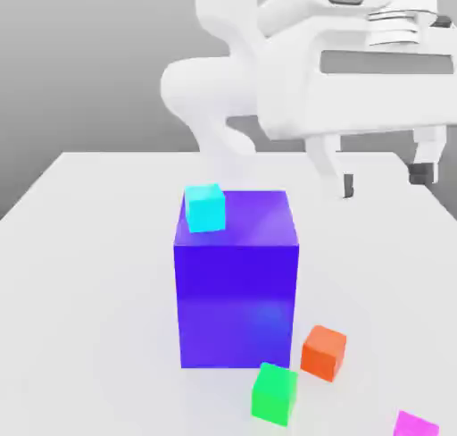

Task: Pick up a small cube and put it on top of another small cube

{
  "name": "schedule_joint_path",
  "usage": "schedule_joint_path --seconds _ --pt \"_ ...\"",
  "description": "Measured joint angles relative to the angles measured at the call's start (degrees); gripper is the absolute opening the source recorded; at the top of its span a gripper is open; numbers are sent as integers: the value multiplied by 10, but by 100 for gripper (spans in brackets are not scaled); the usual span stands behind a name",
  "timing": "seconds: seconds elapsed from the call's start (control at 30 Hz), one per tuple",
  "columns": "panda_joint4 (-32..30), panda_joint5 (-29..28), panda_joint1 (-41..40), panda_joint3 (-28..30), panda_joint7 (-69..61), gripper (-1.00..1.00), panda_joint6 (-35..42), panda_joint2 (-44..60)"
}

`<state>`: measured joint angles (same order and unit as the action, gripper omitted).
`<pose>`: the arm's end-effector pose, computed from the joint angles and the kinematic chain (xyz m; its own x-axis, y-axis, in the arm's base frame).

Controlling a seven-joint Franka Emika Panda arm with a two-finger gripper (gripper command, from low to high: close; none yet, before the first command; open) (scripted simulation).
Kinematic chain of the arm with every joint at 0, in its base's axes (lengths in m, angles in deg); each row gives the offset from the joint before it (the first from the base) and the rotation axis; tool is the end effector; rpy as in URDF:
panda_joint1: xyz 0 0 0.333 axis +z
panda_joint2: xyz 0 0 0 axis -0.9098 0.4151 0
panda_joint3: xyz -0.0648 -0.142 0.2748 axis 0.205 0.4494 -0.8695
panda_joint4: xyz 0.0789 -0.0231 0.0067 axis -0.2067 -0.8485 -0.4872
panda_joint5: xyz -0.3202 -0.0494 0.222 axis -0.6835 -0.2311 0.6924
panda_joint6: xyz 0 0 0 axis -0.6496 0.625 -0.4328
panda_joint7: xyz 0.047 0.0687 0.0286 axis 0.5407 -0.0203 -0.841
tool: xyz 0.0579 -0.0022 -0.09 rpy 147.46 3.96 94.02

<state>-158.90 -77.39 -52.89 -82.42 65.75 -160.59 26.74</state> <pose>0.5310 0.1370 0.4331 0.9471 -0.1599 0.2783 -0.1252 -0.9824 -0.1384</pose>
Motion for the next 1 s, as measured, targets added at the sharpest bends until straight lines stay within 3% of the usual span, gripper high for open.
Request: schedule_joint_path --seconds 0.4,0.57,0.6,0.83,1.0 --pt "30 -51 46 -30 -98 0 -59 250" --pt "50 -71 60 -23 -101 0 -122 354" --pt "53 -72 61 -22 -100 -100 -130 365" --pt "52 -72 61 -22 -101 -100 -128 363" --pt "19 -54 50 -26 -97 -100 -71 273"
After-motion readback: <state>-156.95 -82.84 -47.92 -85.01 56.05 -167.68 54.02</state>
